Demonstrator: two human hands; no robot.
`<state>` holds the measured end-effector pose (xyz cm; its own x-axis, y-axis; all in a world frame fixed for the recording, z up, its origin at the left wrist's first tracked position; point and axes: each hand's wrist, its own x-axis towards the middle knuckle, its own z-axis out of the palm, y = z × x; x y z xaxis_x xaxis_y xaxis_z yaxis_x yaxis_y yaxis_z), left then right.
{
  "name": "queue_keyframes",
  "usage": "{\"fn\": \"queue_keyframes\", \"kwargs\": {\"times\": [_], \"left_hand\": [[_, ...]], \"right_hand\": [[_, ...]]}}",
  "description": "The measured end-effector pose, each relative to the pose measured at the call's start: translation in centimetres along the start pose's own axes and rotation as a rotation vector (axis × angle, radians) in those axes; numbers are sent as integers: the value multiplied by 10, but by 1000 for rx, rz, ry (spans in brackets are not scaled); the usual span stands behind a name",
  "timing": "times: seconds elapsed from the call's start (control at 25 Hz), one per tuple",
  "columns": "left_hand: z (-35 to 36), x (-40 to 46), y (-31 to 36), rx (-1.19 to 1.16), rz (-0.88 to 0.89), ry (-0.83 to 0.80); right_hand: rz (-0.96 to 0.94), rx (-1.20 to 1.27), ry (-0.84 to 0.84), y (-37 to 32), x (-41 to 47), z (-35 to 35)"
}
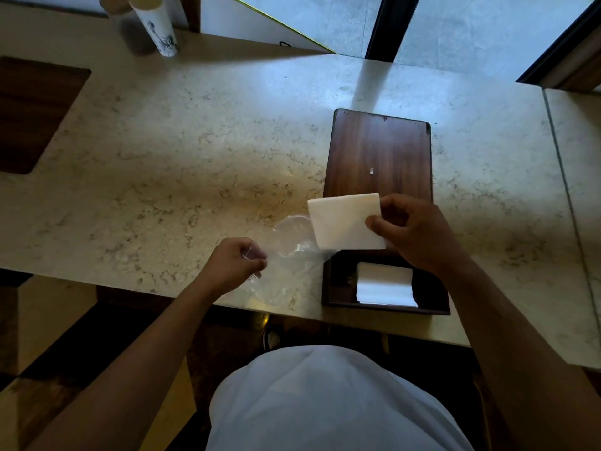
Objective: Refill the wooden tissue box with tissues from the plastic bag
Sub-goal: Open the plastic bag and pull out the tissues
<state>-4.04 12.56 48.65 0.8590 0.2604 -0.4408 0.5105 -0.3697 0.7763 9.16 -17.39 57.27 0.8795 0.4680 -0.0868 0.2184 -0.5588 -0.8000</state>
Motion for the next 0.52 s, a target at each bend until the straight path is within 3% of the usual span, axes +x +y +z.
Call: {"fn": "queue_keyframes", "kwargs": {"times": [0.28,0.52], "left_hand": [[4,5,-17,-627,-372,107],[38,17,-15,-765,-531,81]], "right_hand": [[155,285,149,6,1,9],[213,473,197,7,-4,20]]}}
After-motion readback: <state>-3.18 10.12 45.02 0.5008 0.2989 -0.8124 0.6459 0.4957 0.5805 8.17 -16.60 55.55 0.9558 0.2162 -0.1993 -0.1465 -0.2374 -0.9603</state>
